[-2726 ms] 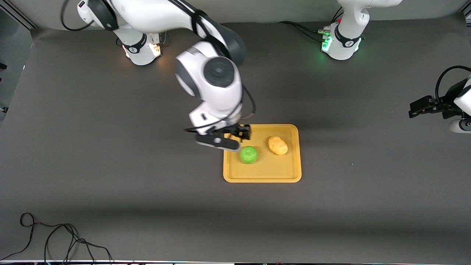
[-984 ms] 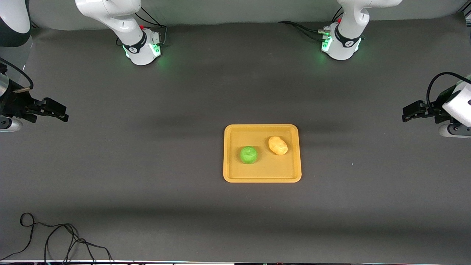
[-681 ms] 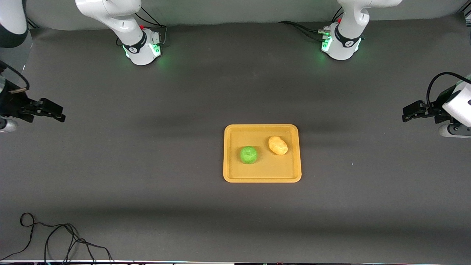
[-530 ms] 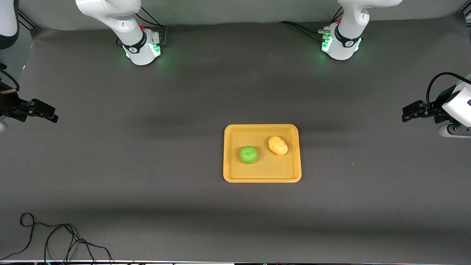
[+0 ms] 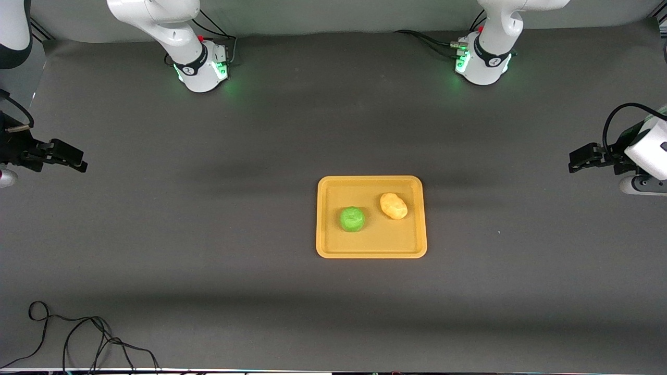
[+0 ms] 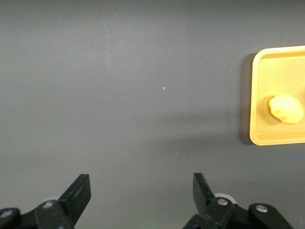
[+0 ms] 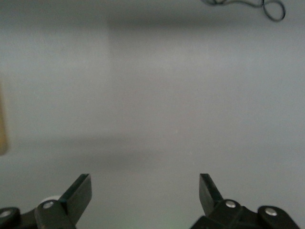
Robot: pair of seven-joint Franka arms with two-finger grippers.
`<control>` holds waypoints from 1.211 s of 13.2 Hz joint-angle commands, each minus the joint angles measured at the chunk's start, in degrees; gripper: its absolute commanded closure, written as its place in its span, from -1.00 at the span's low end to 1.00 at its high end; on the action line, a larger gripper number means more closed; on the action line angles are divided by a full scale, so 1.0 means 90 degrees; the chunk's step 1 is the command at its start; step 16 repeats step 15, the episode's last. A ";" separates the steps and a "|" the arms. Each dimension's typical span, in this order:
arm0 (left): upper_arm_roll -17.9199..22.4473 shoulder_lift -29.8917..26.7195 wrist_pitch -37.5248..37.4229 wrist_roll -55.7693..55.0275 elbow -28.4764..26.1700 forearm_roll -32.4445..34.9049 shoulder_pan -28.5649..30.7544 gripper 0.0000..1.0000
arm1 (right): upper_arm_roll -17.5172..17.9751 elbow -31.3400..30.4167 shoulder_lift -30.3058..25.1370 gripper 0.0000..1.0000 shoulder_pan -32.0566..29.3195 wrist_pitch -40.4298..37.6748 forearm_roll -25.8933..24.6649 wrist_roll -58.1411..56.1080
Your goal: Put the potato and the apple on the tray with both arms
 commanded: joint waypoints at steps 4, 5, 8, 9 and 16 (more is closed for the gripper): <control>0.0030 -0.0117 0.0081 -0.0019 -0.0118 0.0068 -0.0066 -0.91 | -0.0059 0.0042 -0.0058 -1.00 0.0008 -0.0245 0.0292 0.0009; 0.0030 -0.0117 0.0081 -0.0019 -0.0118 0.0068 -0.0066 -0.90 | -0.0059 0.0062 -0.0039 -1.00 -0.0002 -0.0245 0.0312 -0.0001; 0.0030 -0.0117 0.0081 -0.0019 -0.0118 0.0068 -0.0066 -0.88 | -0.0039 0.0081 -0.0019 -1.00 0.0008 -0.0245 0.0312 -0.0001; 0.0030 -0.0117 0.0081 -0.0019 -0.0118 0.0068 -0.0066 -0.88 | -0.0049 0.0081 -0.0019 -1.00 0.0008 -0.0245 0.0312 -0.0001; 0.0030 -0.0117 0.0081 -0.0019 -0.0118 0.0068 -0.0066 -0.87 | -0.0049 0.0150 -0.0009 -1.00 0.0008 -0.0245 0.0312 -0.0040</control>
